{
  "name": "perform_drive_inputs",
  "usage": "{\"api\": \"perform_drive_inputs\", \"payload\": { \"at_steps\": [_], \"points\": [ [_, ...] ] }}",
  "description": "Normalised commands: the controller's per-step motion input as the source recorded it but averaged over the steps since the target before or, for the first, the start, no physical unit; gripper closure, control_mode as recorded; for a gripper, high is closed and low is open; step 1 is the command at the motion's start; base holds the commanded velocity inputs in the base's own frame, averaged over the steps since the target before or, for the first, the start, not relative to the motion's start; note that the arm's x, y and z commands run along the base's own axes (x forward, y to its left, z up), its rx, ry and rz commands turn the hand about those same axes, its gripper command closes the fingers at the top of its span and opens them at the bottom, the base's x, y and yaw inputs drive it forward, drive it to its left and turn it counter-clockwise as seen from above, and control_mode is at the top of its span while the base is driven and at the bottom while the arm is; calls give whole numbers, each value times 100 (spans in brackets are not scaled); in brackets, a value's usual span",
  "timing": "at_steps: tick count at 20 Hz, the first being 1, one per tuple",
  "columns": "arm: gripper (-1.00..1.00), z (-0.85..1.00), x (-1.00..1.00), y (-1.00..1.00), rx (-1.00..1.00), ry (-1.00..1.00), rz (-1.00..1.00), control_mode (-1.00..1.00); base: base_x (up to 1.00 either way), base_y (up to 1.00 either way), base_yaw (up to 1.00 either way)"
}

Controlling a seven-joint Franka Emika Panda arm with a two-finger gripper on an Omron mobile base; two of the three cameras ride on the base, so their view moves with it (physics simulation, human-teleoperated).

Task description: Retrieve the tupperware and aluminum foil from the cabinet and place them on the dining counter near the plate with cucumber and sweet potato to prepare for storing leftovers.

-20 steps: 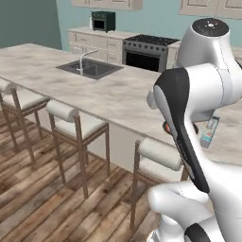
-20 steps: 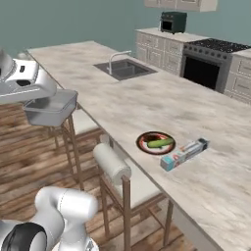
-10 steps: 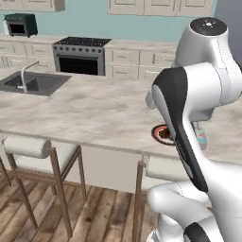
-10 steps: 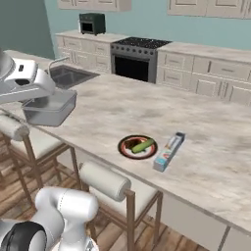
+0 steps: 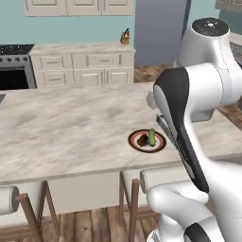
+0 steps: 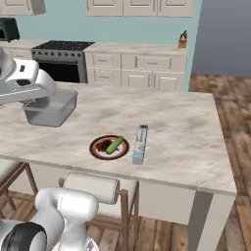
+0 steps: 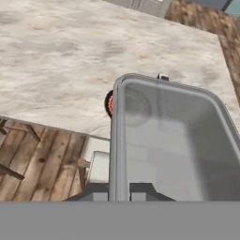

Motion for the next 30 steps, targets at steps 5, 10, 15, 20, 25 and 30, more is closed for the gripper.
{"api": "perform_drive_inputs", "payload": {
  "at_steps": [5, 10, 15, 20, 25, 30],
  "points": [
    [100, 0, 0, 0, 0, 0, 0, 100, 67, 41, -54],
    [100, -7, 15, 13, 0, 0, -13, -100, 30, 24, -26],
    [100, -9, 29, 17, 0, 0, -12, -100, 0, 0, 0],
    [100, -32, 13, 12, 1, 0, 3, -100, 0, 0, 0],
    [100, -70, 1, 29, 0, 4, 22, -100, 0, 0, 0],
    [100, -81, 15, 42, 0, 0, 30, -100, 0, 0, 0]
  ]
}}
